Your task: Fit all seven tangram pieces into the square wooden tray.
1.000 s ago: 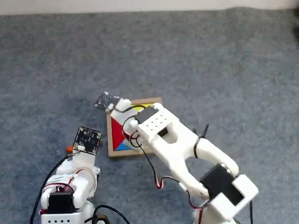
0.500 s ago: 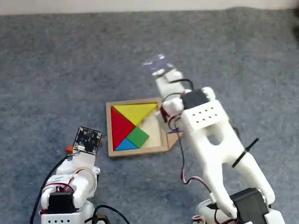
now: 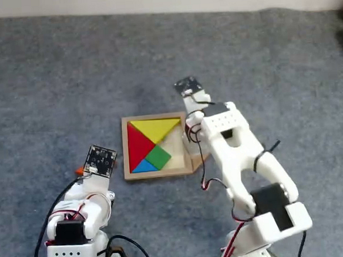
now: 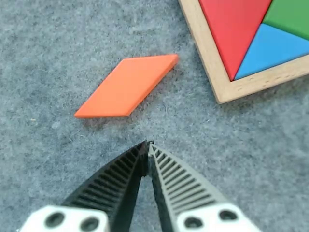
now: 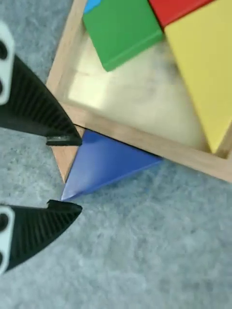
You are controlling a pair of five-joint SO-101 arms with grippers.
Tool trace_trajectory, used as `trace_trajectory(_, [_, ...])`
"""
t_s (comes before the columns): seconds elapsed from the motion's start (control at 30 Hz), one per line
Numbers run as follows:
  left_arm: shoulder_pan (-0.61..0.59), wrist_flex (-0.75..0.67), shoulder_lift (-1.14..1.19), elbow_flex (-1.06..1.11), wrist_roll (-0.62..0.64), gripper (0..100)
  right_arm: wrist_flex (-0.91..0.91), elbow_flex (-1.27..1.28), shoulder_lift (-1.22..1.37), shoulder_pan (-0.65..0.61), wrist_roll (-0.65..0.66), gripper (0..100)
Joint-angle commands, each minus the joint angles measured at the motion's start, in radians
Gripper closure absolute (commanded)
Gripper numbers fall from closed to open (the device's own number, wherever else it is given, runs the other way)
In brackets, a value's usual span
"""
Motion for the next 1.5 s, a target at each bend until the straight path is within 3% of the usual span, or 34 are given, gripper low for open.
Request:
trace_trajectory(0.0, [0.015, 0.003, -0.048, 0.024, 0.008, 97, -0.016, -0.071, 0.021, -0.012, -0.005, 81.0])
trace_trajectory(0.23, [0.015, 0.003, -0.048, 0.024, 0.008, 97, -0.016, -0.094, 0.127, 0.019, -0.002, 81.0])
trace_trajectory(0.6, [0.015, 0.003, -0.048, 0.024, 0.008, 97, -0.013, -0.143, 0.122, 0.179, 0.110, 81.0])
trace_trajectory(0.9, [0.015, 0.003, -0.048, 0.024, 0.008, 97, -0.001, -0.076, -0.139, 0.176, 0.103, 81.3])
trace_trajectory(1.03, [0.015, 0.003, -0.048, 0.024, 0.008, 97, 0.004, -0.004, -0.202, 0.116, -0.051, 81.3])
trace_trajectory(1.2, [0.015, 0.003, -0.048, 0.024, 0.008, 97, -0.004, 0.053, -0.202, -0.007, -0.384, 81.3])
trace_trajectory(1.33, [0.015, 0.003, -0.048, 0.024, 0.008, 97, -0.081, 0.107, -0.202, -0.068, -0.466, 81.3])
trace_trajectory(1.47, [0.015, 0.003, -0.048, 0.024, 0.008, 97, -0.162, 0.157, -0.202, -0.048, -0.557, 81.3])
